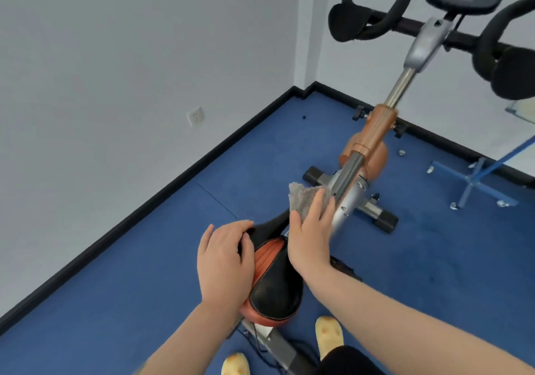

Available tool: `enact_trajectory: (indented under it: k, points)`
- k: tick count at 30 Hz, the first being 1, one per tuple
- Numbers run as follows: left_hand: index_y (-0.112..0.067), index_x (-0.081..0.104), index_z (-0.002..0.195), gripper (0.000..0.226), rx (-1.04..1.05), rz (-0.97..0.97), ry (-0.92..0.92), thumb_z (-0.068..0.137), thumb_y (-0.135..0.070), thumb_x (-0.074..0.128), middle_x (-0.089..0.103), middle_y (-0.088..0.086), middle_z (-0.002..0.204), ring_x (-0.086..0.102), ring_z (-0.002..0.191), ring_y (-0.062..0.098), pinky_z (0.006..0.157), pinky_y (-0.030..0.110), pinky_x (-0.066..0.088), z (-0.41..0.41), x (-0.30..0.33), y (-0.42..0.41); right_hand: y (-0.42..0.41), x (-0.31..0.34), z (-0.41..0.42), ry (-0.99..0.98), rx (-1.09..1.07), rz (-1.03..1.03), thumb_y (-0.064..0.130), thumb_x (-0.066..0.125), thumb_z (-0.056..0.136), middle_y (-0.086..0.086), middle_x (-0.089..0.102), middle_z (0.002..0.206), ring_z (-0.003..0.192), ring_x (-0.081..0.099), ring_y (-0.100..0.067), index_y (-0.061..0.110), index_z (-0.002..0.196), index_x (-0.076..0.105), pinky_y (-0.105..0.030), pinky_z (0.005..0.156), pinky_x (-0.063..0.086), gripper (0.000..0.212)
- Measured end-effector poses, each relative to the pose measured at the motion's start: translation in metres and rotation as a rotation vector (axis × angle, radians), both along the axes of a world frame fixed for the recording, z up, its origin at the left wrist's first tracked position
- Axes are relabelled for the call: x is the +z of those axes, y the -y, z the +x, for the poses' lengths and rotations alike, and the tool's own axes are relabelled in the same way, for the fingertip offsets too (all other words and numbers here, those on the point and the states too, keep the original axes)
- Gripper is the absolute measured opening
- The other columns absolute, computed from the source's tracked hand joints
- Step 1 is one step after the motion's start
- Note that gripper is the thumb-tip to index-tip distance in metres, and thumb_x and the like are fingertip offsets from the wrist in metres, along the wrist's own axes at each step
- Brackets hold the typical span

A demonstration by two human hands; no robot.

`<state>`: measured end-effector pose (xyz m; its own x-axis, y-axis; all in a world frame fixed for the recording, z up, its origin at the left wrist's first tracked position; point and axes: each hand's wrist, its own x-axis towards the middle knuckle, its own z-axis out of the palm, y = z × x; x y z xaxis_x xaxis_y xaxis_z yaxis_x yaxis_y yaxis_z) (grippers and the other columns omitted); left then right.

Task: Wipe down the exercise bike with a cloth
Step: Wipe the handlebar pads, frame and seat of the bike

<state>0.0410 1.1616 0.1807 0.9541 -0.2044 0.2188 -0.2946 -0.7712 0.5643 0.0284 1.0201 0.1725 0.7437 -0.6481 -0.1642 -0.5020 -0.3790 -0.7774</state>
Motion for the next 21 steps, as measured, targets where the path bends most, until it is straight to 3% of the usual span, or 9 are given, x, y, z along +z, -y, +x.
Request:
enact_trajectory:
  k: [2, 5, 8, 11, 14, 16, 19, 21]
  points:
    - [-0.027, 0.069, 0.107, 0.028, -0.077, 0.026, 0.011, 0.094, -0.015, 0.048, 0.069, -0.016, 0.104, 0.06, 0.101, 0.005, 0.116, 0.037, 0.029, 0.003, 0.001, -0.002, -0.01, 0.005, 0.0, -0.019, -0.03, 0.026, 0.032, 0.035, 0.102, -0.009, -0.015, 0.161, 0.148, 0.002, -0.027, 0.019, 0.154, -0.013, -0.037, 0.117, 0.014, 0.071]
    - [-0.023, 0.069, 0.11, 0.027, -0.158, 0.053, 0.022, 0.093, -0.011, 0.052, 0.07, -0.012, 0.108, 0.062, 0.102, 0.011, 0.104, 0.044, 0.043, 0.003, 0.003, -0.004, -0.012, 0.016, 0.003, -0.054, -0.059, 0.058, 0.032, 0.031, 0.104, -0.011, -0.018, 0.16, 0.147, 0.013, -0.029, 0.017, 0.152, -0.017, -0.04, 0.115, 0.027, 0.07]
    - [-0.019, 0.066, 0.12, 0.032, -0.269, 0.115, 0.015, 0.096, -0.014, 0.045, 0.067, -0.007, 0.119, 0.06, 0.113, 0.015, 0.104, 0.041, 0.043, 0.006, 0.002, -0.011, -0.047, 0.018, -0.028, -0.17, 0.041, -0.092, 0.042, 0.029, 0.102, -0.008, -0.02, 0.16, 0.143, 0.023, -0.03, 0.023, 0.153, -0.014, -0.041, 0.108, 0.037, 0.069]
    - [-0.017, 0.059, 0.131, 0.039, -0.395, 0.166, 0.016, 0.099, -0.018, 0.036, 0.06, -0.003, 0.132, 0.054, 0.124, 0.016, 0.109, 0.04, 0.037, 0.009, 0.001, -0.02, -0.064, 0.014, -0.056, -0.191, 0.166, -0.126, 0.049, 0.023, 0.101, -0.001, -0.025, 0.159, 0.147, 0.01, -0.027, 0.031, 0.154, -0.006, -0.042, 0.113, 0.029, 0.063]
    - [-0.012, 0.056, 0.135, 0.038, -0.457, 0.14, 0.0, 0.101, -0.015, 0.039, 0.055, 0.003, 0.14, 0.049, 0.131, 0.019, 0.113, 0.042, 0.033, 0.013, -0.001, -0.03, -0.056, 0.022, -0.049, -0.186, 0.092, -0.044, 0.047, 0.025, 0.103, 0.003, -0.02, 0.16, 0.147, 0.01, -0.025, 0.037, 0.154, 0.007, -0.043, 0.115, 0.025, 0.055]
    - [-0.01, 0.056, 0.136, 0.041, -0.474, 0.097, 0.003, 0.101, -0.016, 0.036, 0.053, 0.005, 0.142, 0.047, 0.133, 0.021, 0.113, 0.043, 0.034, 0.009, -0.002, -0.035, -0.07, 0.025, -0.051, -0.199, 0.035, -0.116, 0.048, 0.023, 0.103, 0.004, -0.016, 0.161, 0.147, 0.01, -0.023, 0.039, 0.153, 0.013, -0.044, 0.115, 0.027, 0.052]
    - [-0.012, 0.052, 0.139, 0.048, -0.496, 0.016, -0.023, 0.098, -0.024, 0.03, 0.048, 0.001, 0.147, 0.04, 0.139, 0.017, 0.116, 0.041, 0.029, 0.005, -0.004, -0.044, -0.113, 0.018, -0.079, -0.291, 0.068, -0.378, 0.053, 0.009, 0.097, -0.001, -0.02, 0.16, 0.148, -0.008, -0.025, 0.042, 0.152, 0.003, -0.047, 0.119, 0.017, 0.056]
    - [-0.012, 0.05, 0.141, 0.049, -0.523, -0.01, -0.032, 0.099, -0.025, 0.027, 0.045, 0.0, 0.149, 0.036, 0.141, 0.015, 0.118, 0.039, 0.027, 0.006, -0.007, -0.049, -0.127, 0.013, -0.092, -0.311, 0.099, -0.417, 0.053, 0.001, 0.093, -0.003, -0.024, 0.159, 0.147, -0.018, -0.026, 0.041, 0.152, -0.004, -0.047, 0.121, 0.008, 0.061]
